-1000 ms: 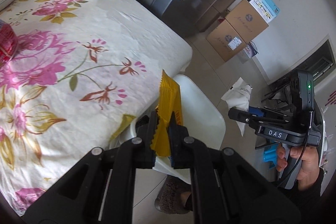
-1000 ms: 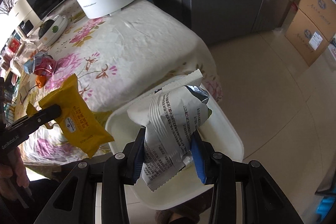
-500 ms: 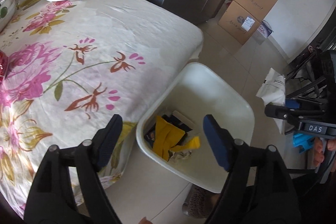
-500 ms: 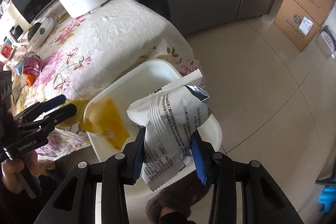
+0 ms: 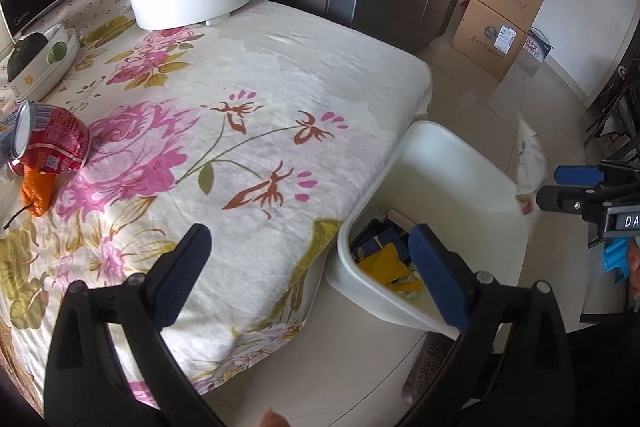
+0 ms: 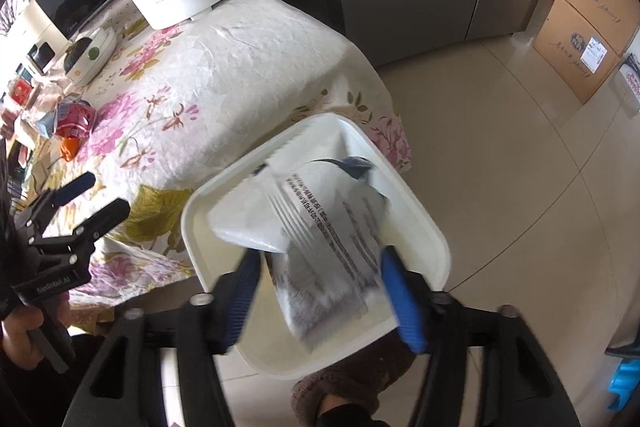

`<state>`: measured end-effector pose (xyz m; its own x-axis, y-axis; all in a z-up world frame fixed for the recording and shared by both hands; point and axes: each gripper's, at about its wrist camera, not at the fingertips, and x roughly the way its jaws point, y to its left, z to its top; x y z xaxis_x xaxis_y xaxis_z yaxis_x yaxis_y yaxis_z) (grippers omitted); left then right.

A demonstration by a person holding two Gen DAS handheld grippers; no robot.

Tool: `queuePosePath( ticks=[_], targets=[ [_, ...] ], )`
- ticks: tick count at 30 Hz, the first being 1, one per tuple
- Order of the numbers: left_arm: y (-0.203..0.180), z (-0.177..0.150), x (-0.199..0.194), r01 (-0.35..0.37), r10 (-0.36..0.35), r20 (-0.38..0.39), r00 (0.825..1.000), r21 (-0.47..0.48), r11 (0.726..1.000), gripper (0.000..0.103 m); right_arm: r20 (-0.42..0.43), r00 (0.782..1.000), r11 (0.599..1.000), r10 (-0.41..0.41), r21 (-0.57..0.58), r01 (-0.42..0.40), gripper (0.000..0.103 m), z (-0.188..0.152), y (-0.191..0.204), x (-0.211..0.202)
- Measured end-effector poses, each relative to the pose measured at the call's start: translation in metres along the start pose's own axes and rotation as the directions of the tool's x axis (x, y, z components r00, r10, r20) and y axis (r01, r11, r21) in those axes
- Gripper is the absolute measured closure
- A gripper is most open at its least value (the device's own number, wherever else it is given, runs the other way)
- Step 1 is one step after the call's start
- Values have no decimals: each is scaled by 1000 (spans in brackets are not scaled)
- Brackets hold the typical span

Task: Collect trash
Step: 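Move both open tools from the bin back over the table, then reach the left tool to the white sausage wrapper and close on it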

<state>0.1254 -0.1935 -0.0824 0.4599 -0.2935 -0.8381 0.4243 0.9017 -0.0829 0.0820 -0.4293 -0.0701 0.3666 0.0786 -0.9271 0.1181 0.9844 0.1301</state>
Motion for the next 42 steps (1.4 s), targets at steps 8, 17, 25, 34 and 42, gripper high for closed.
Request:
queuePosePath(
  ticks=[8, 17, 25, 34, 42],
  targets=[
    [26, -9, -19, -42, 42, 4, 999, -25, 999, 3, -10, 1000, 1000, 7, -14, -8, 27, 7, 17, 4],
    [65, -21, -43, -89, 90, 11, 996, -90, 992, 3, -5, 1000, 998, 28, -60, -29, 26, 17, 50, 5],
    [106, -36, -64, -134, 136, 1, 991, -161, 978, 3, 10, 998, 991, 61, -123, -59, 26, 28, 96, 3],
    [166, -57, -90, -194, 199, -11, 980, -271, 943, 3, 6, 995, 978, 99, -186, -96, 26, 39, 156, 10],
    [226, -78, -113, -242, 257, -16, 966, -394, 886, 3, 2, 991, 966, 132, -224, -128, 25, 44, 208, 17]
  ],
)
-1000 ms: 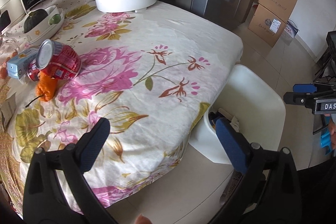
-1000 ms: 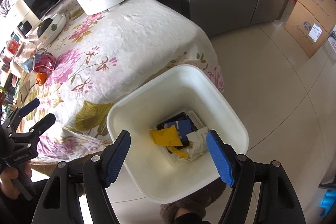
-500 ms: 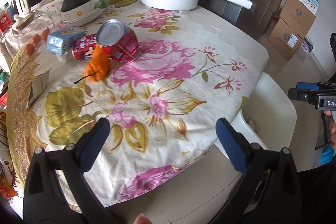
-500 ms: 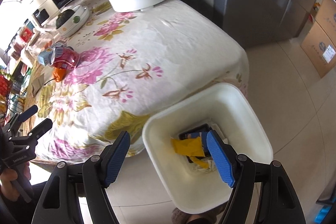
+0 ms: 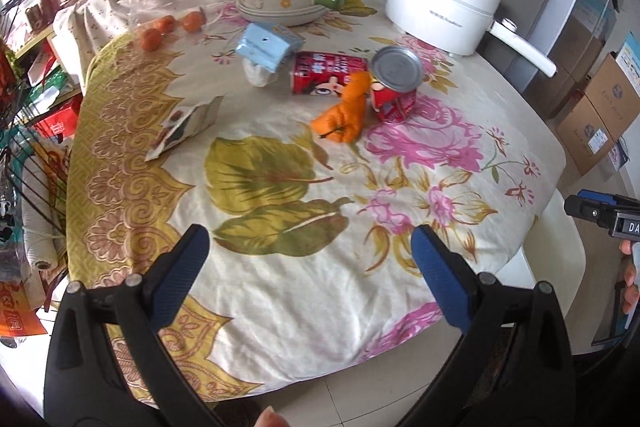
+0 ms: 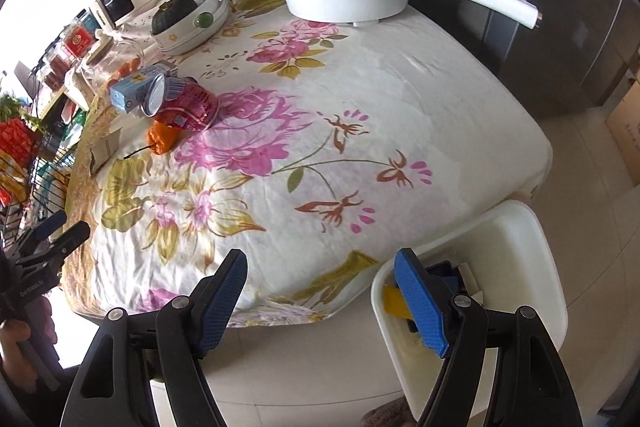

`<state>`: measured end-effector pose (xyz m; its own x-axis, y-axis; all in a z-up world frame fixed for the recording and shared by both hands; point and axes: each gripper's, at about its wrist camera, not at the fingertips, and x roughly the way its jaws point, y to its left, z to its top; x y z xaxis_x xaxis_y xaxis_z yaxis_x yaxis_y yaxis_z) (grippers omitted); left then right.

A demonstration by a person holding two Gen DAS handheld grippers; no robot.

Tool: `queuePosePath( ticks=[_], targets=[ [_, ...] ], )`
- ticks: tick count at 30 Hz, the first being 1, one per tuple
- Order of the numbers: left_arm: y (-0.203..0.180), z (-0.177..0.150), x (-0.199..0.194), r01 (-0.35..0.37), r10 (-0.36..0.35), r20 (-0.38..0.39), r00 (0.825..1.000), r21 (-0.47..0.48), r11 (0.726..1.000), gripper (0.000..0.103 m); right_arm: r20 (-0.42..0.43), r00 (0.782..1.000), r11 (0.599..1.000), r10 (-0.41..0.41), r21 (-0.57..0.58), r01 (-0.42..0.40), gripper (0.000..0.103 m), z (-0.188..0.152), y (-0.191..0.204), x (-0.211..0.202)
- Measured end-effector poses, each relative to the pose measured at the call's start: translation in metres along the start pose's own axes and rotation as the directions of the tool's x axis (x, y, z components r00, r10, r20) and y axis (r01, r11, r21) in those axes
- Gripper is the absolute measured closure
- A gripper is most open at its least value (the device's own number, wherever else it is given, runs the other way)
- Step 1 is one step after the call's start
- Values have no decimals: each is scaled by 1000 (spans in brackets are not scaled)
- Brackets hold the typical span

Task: Collect trash
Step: 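Reach the left tool to the white sausage wrapper and close on it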

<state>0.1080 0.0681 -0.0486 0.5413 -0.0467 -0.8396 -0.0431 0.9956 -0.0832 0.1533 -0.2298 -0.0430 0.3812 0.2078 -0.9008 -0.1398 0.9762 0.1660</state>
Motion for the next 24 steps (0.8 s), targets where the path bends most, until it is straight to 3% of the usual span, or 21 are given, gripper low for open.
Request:
queuePosePath(
  ticks=[5, 10, 13, 16, 19, 24],
  targets=[
    [38, 1, -3, -83, 85, 44, 995, -53, 995, 3, -6, 1000, 999, 20, -35, -20, 25, 8, 31, 11],
    [70, 12, 4, -158, 159, 69, 985, -29, 987, 2, -15, 1000, 995, -8, -97, 6, 25, 14, 52, 25],
    [81, 24, 21, -137, 137, 47, 989, -7, 991, 2, -23, 999, 992, -32, -119, 30, 25, 17, 56, 32],
    [89, 34, 41, -160, 160, 24, 987, 9, 987, 2, -29, 998, 989, -52, -140, 47, 25, 22, 58, 40],
    [105, 42, 60, -166, 167, 10, 986, -27, 986, 2, -29, 997, 985, -71, -158, 66, 25, 26, 58, 45],
    [124, 50, 79, -85, 84, -8, 996, -115, 990, 8, -41, 996, 981, -86, -176, 77, 25, 29, 56, 53]
  ],
)
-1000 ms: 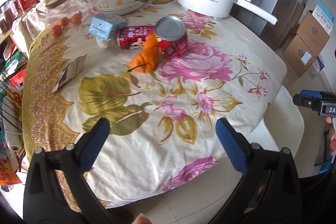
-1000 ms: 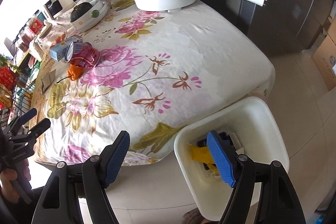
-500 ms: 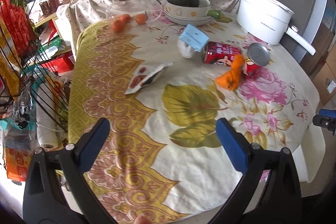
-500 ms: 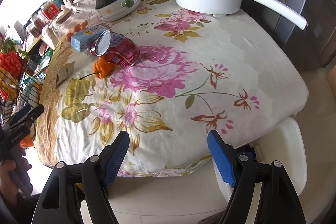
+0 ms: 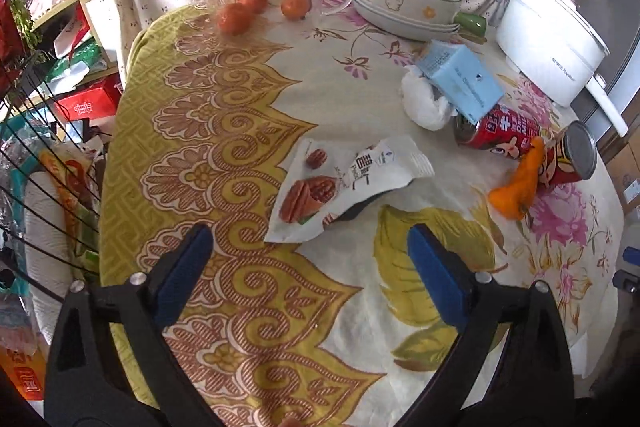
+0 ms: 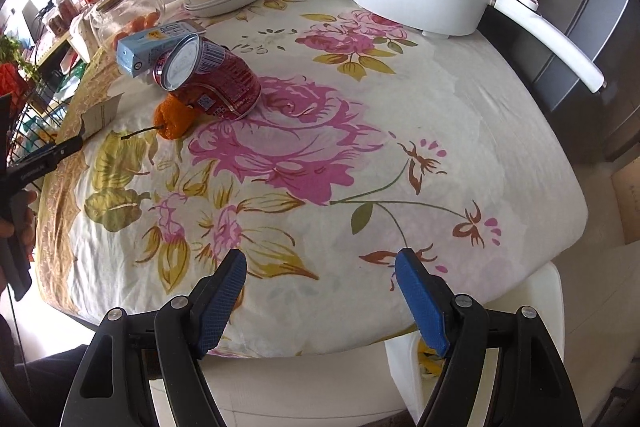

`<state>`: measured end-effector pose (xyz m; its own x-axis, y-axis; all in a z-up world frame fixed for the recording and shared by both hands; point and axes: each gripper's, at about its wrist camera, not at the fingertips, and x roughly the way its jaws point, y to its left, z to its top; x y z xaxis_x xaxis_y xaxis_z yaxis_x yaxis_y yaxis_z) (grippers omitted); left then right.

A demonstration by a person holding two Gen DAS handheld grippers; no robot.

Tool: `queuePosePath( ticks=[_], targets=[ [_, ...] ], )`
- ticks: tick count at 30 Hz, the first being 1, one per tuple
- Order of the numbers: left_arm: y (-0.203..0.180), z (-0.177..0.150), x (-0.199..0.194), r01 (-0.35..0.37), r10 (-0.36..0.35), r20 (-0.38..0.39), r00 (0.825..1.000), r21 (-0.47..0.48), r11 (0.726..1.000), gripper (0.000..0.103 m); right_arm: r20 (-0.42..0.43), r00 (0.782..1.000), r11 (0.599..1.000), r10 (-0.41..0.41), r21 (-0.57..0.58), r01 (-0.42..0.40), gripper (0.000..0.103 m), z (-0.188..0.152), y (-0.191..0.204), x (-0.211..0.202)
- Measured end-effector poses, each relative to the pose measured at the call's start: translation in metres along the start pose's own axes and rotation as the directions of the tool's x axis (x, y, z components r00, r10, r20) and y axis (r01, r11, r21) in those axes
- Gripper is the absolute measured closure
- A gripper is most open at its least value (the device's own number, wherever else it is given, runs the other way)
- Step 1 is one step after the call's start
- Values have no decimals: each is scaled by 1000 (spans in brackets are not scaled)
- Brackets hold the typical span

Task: Collect trash
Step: 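Reach the left tool to the white sausage wrapper and close on it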

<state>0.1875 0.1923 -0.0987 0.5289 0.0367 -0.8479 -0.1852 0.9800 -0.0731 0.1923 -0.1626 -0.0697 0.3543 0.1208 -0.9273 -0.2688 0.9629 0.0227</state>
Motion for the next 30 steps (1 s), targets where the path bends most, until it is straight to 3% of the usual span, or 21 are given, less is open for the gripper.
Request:
queuePosePath(
  ticks=[5, 11, 13, 15, 19, 26, 30],
  targets=[
    [-1, 8, 12, 32, -32, 5, 999, -42, 999, 9, -17, 1000, 1000, -7, -3, 7, 25, 1, 0, 9],
    [-7, 13, 16, 39, -37, 31, 999, -48, 998, 25, -24, 1000, 1000, -2, -3, 2, 25, -2, 4, 11],
    [-6, 14, 18, 46, -44, 30, 999, -55, 997, 47, -24, 1000, 1000, -1, -3, 1, 25, -3, 5, 11],
    [-4, 14, 20, 49, -47, 31, 998, -67, 997, 53, -24, 1000, 1000, -2, -1, 2, 25, -4, 5, 10],
    [-6, 15, 16, 82, -80, 35, 996, -71, 994, 92, -24, 1000, 1000, -5, -4, 5, 25, -4, 5, 10],
    [-9, 7, -1, 127, -125, 32, 992, -78, 989, 97, -8, 1000, 1000, -13, -18, 13, 25, -5, 10, 4],
    [-7, 6, -16, 153, -151, 35, 988, -88, 984, 98, 19, 1000, 1000, -9, -29, 10, 25, 13, 22, -4]
  ],
)
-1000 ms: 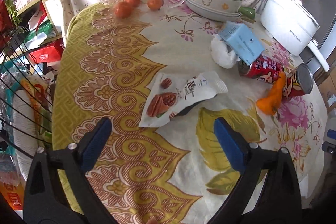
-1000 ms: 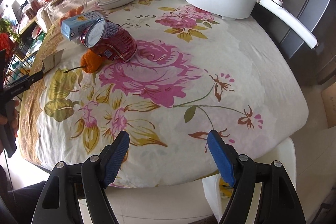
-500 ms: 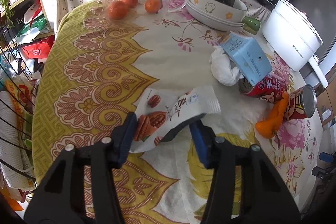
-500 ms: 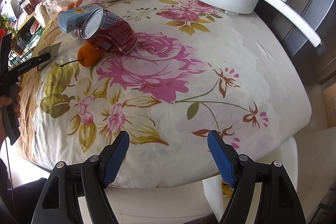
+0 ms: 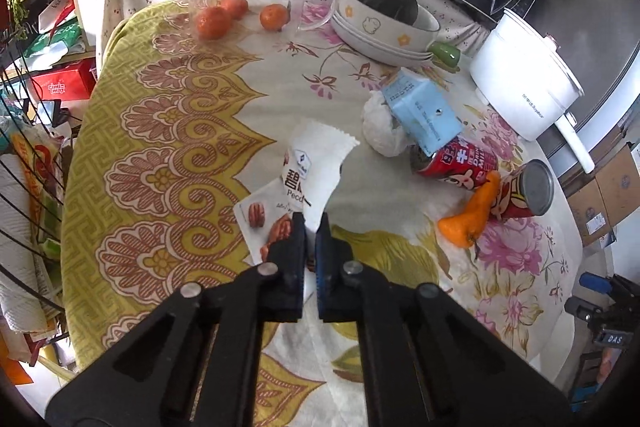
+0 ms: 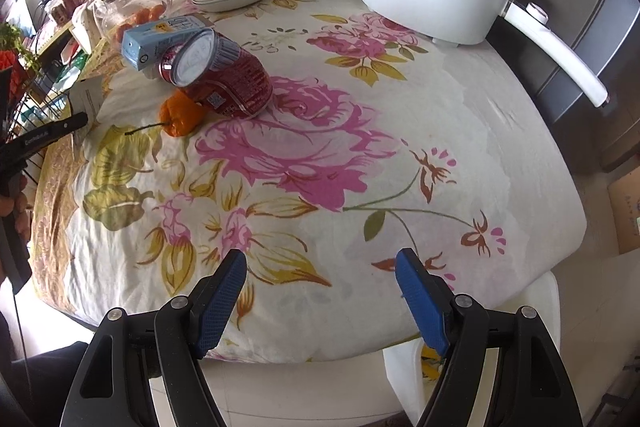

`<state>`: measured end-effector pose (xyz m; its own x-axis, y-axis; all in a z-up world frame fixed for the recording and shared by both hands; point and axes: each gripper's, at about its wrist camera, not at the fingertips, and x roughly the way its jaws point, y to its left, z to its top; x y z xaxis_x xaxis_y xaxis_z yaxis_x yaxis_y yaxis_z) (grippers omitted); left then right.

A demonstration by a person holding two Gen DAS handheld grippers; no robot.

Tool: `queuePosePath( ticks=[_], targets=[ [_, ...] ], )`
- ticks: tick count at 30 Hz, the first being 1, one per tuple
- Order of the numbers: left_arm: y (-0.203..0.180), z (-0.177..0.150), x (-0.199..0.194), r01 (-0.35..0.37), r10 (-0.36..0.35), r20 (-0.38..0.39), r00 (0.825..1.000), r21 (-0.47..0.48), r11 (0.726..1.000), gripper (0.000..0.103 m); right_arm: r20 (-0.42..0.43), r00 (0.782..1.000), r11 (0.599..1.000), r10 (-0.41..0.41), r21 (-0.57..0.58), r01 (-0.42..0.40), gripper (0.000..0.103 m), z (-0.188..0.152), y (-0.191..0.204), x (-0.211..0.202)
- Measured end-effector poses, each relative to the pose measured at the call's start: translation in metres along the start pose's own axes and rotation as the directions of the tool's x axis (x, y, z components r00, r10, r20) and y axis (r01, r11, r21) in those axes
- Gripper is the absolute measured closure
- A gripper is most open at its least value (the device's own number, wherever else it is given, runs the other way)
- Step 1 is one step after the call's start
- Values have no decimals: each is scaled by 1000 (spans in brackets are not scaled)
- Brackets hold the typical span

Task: Collect trash
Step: 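Reach the left tool to the white sausage wrapper and close on it, then grasp the red drink can with the right tool while the left tool holds the wrapper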

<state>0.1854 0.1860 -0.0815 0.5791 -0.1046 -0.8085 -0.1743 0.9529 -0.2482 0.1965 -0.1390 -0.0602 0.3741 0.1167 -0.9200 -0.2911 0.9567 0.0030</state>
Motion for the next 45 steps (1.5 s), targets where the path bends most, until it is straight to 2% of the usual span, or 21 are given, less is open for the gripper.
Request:
queuePosePath(
  ticks=[5, 10, 16, 22, 23, 24, 25, 26, 32, 45],
  targets=[
    [-5, -5, -17, 3, -3, 0, 1000, 48, 999, 98, 38, 999, 999, 24, -21, -24, 25, 38, 30, -4],
    [-7, -9, -30, 14, -13, -2, 1000, 73, 997, 98, 42, 995, 996, 86, 2, -86, 25, 76, 64, 11],
    [-7, -15, -38, 22, -22, -9, 1000, 74, 997, 98, 28, 1000, 1000, 13, 14, -13, 25, 101, 82, 37],
    [-7, -17, -39, 15, -14, -15, 1000, 66, 998, 98, 19, 1000, 1000, -16, -1, 16, 27, 113, 85, 52],
    [-8, -17, -40, 15, -14, -15, 1000, 61, 998, 98, 22, 1000, 1000, -13, -11, 13, 36, 113, 85, 53],
    [-8, -18, -40, 16, -15, -15, 1000, 58, 998, 98, 26, 1000, 1000, -6, -21, 7, 40, 113, 86, 53],
    [-10, -18, -41, 17, -16, -14, 1000, 59, 998, 98, 35, 999, 999, 7, -32, -6, 51, 113, 86, 52],
    [-12, -19, -42, 18, -17, -12, 1000, 62, 998, 98, 40, 999, 999, 17, -45, -15, 67, 112, 86, 50],
    [-29, -24, -48, 38, -38, -3, 999, 70, 997, 98, 55, 998, 994, -8, -105, 14, 72, 97, 79, 34],
    [-83, -48, -66, 76, -78, 6, 997, 152, 985, 98, 99, 994, 997, 36, -77, -28, 73, 40, 28, -23]
  ],
)
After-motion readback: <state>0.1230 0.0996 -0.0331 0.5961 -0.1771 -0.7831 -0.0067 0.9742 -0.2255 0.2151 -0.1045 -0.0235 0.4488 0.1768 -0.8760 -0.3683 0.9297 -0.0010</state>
